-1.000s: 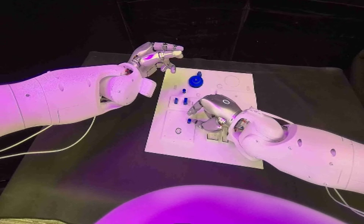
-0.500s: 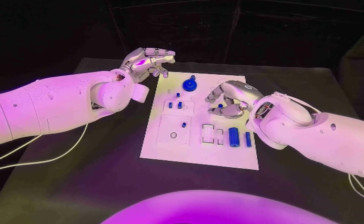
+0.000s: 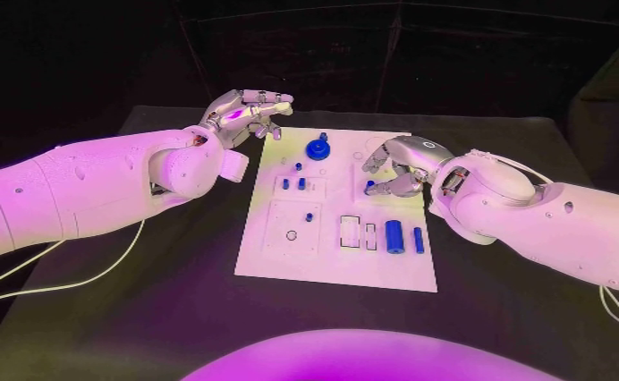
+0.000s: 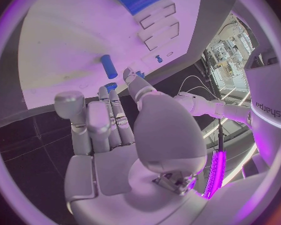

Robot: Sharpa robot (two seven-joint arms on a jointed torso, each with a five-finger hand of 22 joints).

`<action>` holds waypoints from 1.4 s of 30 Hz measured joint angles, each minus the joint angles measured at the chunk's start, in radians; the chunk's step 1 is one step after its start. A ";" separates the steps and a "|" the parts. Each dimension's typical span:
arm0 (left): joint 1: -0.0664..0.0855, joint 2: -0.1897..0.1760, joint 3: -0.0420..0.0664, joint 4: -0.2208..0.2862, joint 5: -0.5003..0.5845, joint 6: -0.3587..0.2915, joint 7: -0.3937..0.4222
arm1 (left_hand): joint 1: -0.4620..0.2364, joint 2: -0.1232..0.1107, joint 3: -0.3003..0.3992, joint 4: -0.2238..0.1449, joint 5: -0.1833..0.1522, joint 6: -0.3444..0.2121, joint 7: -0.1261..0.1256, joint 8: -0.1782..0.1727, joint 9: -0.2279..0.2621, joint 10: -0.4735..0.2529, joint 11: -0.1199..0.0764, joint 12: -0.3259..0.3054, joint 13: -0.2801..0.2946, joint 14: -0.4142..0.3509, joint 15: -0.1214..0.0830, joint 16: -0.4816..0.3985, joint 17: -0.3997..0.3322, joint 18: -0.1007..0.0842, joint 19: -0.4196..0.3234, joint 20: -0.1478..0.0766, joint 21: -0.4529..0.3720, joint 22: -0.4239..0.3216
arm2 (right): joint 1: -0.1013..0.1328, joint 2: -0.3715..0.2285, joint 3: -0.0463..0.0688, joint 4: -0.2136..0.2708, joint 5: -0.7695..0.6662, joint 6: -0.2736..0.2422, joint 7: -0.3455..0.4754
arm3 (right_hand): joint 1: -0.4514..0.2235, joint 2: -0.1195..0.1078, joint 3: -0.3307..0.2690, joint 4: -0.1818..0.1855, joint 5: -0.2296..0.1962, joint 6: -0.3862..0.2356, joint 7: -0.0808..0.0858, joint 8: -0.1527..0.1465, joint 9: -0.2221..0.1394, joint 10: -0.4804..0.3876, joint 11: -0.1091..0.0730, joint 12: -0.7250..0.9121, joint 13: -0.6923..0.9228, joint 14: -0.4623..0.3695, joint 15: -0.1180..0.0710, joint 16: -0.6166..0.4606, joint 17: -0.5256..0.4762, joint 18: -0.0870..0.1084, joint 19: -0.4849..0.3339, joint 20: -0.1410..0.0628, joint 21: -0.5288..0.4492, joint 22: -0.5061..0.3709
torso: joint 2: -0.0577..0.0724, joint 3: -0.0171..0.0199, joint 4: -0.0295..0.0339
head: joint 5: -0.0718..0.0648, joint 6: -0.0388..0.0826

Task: Assemble the parts on the task board

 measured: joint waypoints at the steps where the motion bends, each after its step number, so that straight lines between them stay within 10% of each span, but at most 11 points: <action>1: 0.000 0.000 0.000 0.000 0.000 0.001 0.000 | 0.000 0.000 0.000 0.000 0.000 0.000 0.000 0.000 0.000 0.000 0.000 0.000 0.000 0.000 0.000 0.000 0.000 0.000 0.000 0.000 0.000 0.000 | 0.000 0.002 0.000 -0.002 -0.002 0.006 -0.003 | 0.002 0.002 -0.005 0.000 0.000 -0.002 0.002 0.000 0.000 -0.002 0.002 0.000 0.000 0.000 0.000 0.000 0.000 0.000 0.000 0.000 -0.001 -0.001 | 0.000 0.0000 0.0000 | 0.002 -0.001; 25: -0.003 0.004 0.000 -0.004 0.000 0.009 -0.008 | 0.000 0.000 0.000 0.000 0.000 0.000 0.000 0.000 0.000 0.000 0.000 0.000 0.000 0.000 0.000 0.000 0.000 0.000 0.000 0.000 0.000 -0.001 | 0.000 0.037 -0.001 -0.036 -0.003 0.126 -0.019 | 0.075 0.099 0.021 0.042 0.004 0.073 -0.008 0.011 0.006 0.138 -0.027 0.056 -0.001 0.000 -0.015 0.026 0.037 0.000 0.025 -0.014 0.037 0.056 | 0.000 -0.0002 -0.0010 | 0.010 -0.009; 42: -0.005 0.005 0.000 -0.006 0.000 0.010 -0.011 | 0.000 0.000 -0.003 -0.003 0.000 0.000 0.000 0.000 0.000 0.000 0.000 0.005 0.000 0.000 0.000 0.000 0.000 0.000 0.000 0.000 0.000 -0.001 | -0.002 0.019 -0.002 -0.018 -0.004 0.076 -0.017 | 0.118 0.128 0.153 0.020 -0.006 0.119 -0.007 0.021 0.006 0.180 -0.029 0.011 0.000 0.000 -0.022 0.037 0.047 0.000 0.037 -0.027 0.058 0.087 | -0.001 0.0005 -0.0004 | 0.009 -0.013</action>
